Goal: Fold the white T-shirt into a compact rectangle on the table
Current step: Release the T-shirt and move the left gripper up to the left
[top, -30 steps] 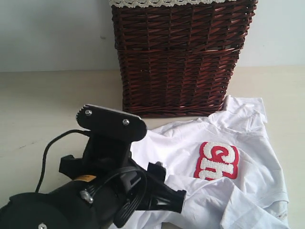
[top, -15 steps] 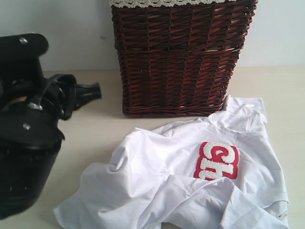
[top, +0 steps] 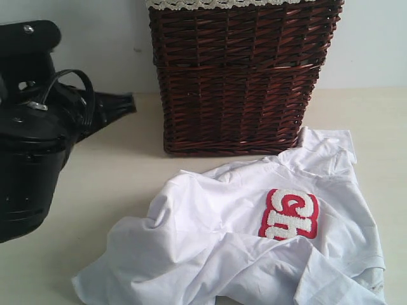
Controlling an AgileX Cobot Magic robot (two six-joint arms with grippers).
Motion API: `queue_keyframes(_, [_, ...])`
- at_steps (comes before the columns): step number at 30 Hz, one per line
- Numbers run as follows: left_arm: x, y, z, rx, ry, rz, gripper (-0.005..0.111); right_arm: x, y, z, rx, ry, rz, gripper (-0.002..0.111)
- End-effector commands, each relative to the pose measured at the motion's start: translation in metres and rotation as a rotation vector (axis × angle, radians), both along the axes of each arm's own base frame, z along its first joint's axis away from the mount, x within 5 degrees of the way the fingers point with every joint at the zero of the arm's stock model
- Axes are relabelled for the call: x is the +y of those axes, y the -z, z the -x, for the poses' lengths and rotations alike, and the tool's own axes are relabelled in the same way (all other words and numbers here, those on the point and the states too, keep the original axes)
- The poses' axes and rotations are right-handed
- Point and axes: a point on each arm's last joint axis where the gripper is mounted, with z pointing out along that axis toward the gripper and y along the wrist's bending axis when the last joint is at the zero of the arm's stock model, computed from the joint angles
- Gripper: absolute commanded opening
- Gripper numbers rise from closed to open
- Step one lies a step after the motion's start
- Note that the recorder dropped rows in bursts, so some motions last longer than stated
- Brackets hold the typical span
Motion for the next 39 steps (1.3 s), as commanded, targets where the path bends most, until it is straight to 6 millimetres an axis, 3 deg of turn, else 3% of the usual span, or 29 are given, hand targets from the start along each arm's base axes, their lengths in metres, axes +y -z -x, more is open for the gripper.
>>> queue_keyframes(1, [-0.003,0.0,-0.009,0.002,-0.035,0.287,0.0,0.0,0.001,0.0,0.008,-0.001,0.007,0.0])
queue_keyframes(6, [0.002,0.006,-0.023,0.003,-0.233,0.783,0.0,0.0,0.001,0.0,0.008,-0.001,0.007,0.0])
queue_keyframes(9, [0.005,0.027,-0.031,0.099,-0.338,1.03,0.0,0.0,0.001,0.0,0.008,-0.001,0.007,0.0])
queue_keyframes(14, [0.01,0.064,-0.039,0.378,-0.3,1.128,0.0,0.0,0.001,0.0,0.008,-0.001,0.007,0.0])
queue_keyframes(18, [0.014,0.072,-0.037,0.412,-0.322,1.142,0.0,0.0,0.001,0.0,0.008,-0.001,0.007,0.0])
queue_keyframes(22, [0.014,0.073,-0.037,0.393,-0.613,1.459,0.0,0.0,0.001,0.0,0.008,-0.001,0.007,0.0])
queue_keyframes(23, [0.011,0.074,-0.036,0.418,-0.803,1.679,0.0,0.0,0.001,0.0,0.008,-0.001,0.007,0.0])
queue_keyframes(25, [0.003,0.077,-0.032,0.511,-0.976,1.867,0.0,0.0,0.001,0.0,0.008,-0.001,0.007,0.0])
queue_keyframes(28, [-0.001,0.079,-0.031,0.553,-1.025,1.909,0.0,0.0,0.001,0.0,0.008,-0.001,0.007,0.0])
queue_keyframes(31, [0.014,0.074,-0.037,0.36,-0.904,1.755,0.0,0.0,0.001,0.0,0.008,-0.001,0.007,0.0])
queue_keyframes(33, [0.031,0.06,-0.04,0.195,-0.731,1.513,0.0,0.0,0.001,0.0,0.008,-0.001,0.007,0.0])
queue_keyframes(36, [0.056,0.017,-0.034,0.068,-0.275,0.793,0.0,0.0,0.001,0.0,0.008,-0.001,0.007,0.0])
queue_keyframes(37, [0.059,0.008,-0.031,0.072,-0.137,0.577,0.0,0.0,0.001,0.0,0.008,-0.001,0.007,0.0])
queue_keyframes(38, [0.061,-0.003,-0.027,0.077,0.076,0.251,0.0,0.0,0.001,0.0,0.008,-0.001,0.007,0.0])
queue_keyframes(39, [0.061,-0.009,-0.024,0.077,0.198,0.078,0.0,0.0,0.001,0.0,0.008,-0.001,0.007,0.0])
